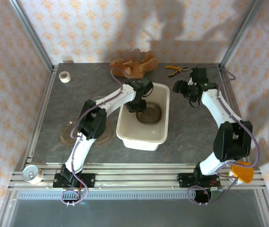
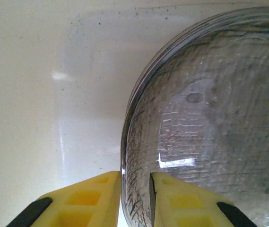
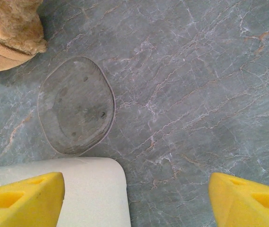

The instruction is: Place the plates into the plastic bin on the countertop

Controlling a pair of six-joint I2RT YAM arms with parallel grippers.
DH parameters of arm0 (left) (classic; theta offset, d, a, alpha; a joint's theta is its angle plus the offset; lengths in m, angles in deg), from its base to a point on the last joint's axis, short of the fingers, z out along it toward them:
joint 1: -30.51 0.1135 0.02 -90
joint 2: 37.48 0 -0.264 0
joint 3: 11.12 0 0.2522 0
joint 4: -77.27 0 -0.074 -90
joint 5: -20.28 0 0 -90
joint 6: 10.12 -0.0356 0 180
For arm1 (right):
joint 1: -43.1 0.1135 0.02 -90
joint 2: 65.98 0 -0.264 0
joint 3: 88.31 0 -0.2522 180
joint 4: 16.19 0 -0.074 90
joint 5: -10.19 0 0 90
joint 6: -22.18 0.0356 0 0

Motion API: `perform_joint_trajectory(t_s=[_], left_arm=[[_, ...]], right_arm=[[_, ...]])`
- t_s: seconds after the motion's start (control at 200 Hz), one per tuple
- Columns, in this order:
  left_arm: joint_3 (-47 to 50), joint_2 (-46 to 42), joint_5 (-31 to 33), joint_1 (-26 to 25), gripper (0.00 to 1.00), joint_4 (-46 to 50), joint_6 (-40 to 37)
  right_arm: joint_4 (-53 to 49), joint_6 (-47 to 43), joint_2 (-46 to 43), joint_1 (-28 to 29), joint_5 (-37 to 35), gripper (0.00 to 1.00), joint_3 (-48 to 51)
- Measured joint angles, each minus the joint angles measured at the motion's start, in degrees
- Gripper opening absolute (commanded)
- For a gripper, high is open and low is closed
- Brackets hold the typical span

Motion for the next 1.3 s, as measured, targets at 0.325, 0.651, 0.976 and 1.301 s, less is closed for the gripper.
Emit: perform_joint_trajectory(t_s=[0.325, 0.651, 0.976, 1.301], left_arm=[[-0.22, 0.17, 0.07, -0.26, 0.36, -0.02, 1.03], [-3.04, -4.63, 1.57, -1.01, 0.46, -0.11, 1.22], [-5.53, -9.70, 3.82, -1.11, 0.47, 0.74, 0.26], [-8.04, -11.26, 6.49, -0.68, 0.48, 3.63, -2.03]], right_arm=[[-0.02, -0.04, -1.79, -0.35, -0.17, 0.79, 0.28], [-1.20, -0.02, 2.14, -3.06, -0.46, 0.77, -3.56], [0.42, -0.22, 16.35, -3.30, 2.89, 0.66, -10.21], [0.09, -4.20, 31.95, -2.49, 12.70, 0.62, -22.86]])
